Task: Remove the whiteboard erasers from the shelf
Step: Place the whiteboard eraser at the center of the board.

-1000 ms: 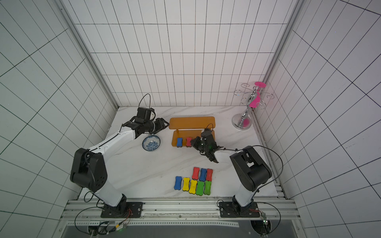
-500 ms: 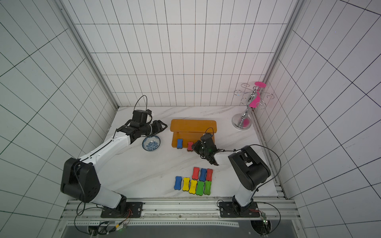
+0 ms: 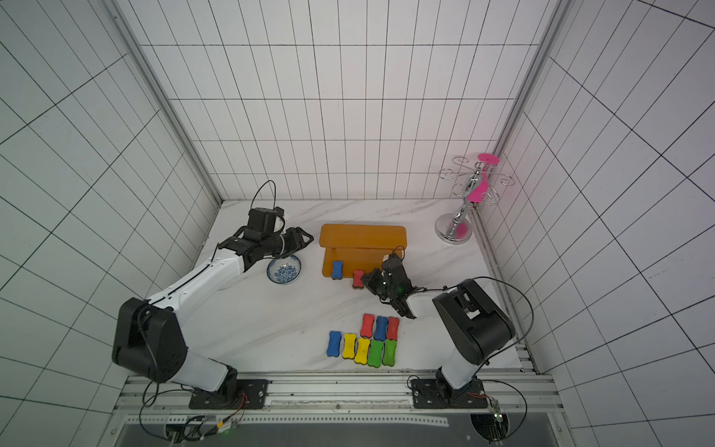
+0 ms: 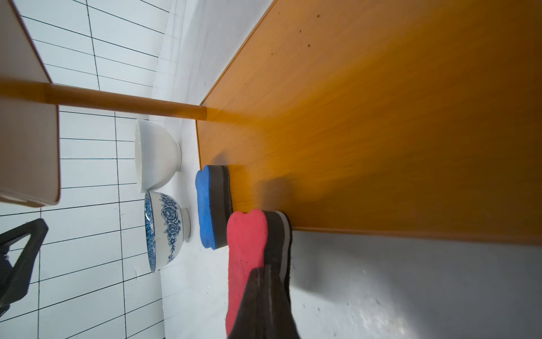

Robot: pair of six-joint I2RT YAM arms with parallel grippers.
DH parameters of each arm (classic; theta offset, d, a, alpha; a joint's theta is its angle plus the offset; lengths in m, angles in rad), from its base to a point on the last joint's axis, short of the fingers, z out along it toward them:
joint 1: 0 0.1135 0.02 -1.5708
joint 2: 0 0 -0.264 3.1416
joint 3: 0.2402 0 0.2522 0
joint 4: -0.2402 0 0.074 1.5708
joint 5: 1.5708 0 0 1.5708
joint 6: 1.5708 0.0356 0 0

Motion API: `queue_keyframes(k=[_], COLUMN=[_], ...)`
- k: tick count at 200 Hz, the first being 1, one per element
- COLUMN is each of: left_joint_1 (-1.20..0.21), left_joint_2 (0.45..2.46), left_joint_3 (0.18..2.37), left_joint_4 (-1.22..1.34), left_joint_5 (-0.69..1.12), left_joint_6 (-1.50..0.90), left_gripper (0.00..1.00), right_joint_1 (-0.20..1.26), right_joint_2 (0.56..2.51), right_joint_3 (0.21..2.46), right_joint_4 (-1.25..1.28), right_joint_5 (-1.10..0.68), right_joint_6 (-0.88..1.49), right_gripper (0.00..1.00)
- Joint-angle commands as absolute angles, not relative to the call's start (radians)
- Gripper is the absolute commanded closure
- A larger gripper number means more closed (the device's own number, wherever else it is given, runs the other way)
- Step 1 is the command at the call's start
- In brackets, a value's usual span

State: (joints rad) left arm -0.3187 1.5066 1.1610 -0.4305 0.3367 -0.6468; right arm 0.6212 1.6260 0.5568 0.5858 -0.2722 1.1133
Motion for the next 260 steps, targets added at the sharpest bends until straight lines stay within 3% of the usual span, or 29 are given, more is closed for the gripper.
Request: queue_keyframes(k=[1,70,127,184,260], left_joint_1=[-0.314,-0.313,-0.290,-0.290,-0.302], left_joint_2=[1.504,1.473,1.375,1.273,1.220], left_joint_3=[1.154,1.125,1.013,0.956,0.950], left_joint_4=[-0.421,-0.440,-0.497,-0.491,-0.497], left_joint_5=[0.326,0.333,0.315,0.324,0.293], left_joint_6=[-0.636,-0.627,-0.576,-0.585,-0.589], left_gripper=[0.39,0.39,0.39,0.36,0.35], right_joint_1=[0.610,0.624,0.919,1.197,1.257], right_joint_2=[1.571,1.363,1.148,1.256,1.352], right_joint_3=[0.524,0.497,0.447,0.494,0.518], right_joint_4=[0.575,0.325,0.145,0.095,0.108], right_joint_5=[-0.259,-0.137,0.279,0.480,0.489], right_joint_6=[1.136,1.103,1.236,1.364,1.389], right_gripper=[1.00,1.00,1.00,1.00,1.00])
